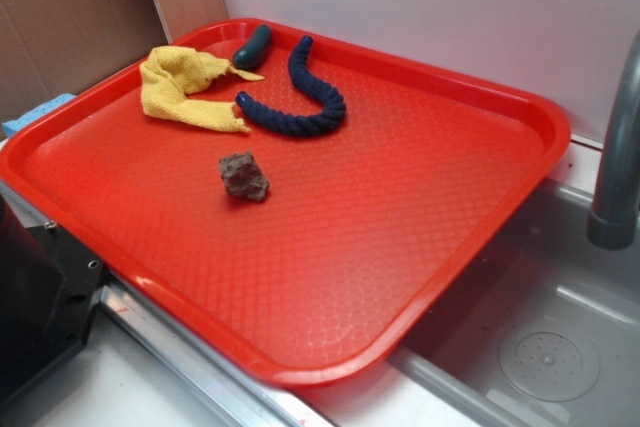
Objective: Grab the plastic pickle.
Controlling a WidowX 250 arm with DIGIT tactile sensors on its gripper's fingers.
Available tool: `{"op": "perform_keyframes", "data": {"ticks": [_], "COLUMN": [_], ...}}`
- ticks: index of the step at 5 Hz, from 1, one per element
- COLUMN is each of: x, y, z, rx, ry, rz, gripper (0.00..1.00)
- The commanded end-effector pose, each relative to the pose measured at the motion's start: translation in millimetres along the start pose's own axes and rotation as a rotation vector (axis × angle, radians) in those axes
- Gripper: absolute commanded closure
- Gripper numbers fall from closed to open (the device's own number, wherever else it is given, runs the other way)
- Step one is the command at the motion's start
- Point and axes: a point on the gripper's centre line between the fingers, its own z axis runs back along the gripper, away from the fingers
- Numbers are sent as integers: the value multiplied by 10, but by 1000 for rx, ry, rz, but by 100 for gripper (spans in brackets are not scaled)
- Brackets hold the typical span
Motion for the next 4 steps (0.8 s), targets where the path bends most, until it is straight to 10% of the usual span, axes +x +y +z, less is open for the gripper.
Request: {"op": "perform_keyframes", "data": {"ticks": [1, 2, 4], "x": [0, 89, 369], "y": [0, 95, 306], "z": [0, -62, -340], "rx": [0, -87, 33], "ry": [0, -88, -200], "rz": [0, 66, 208], "gripper": [0, 0, 0]}}
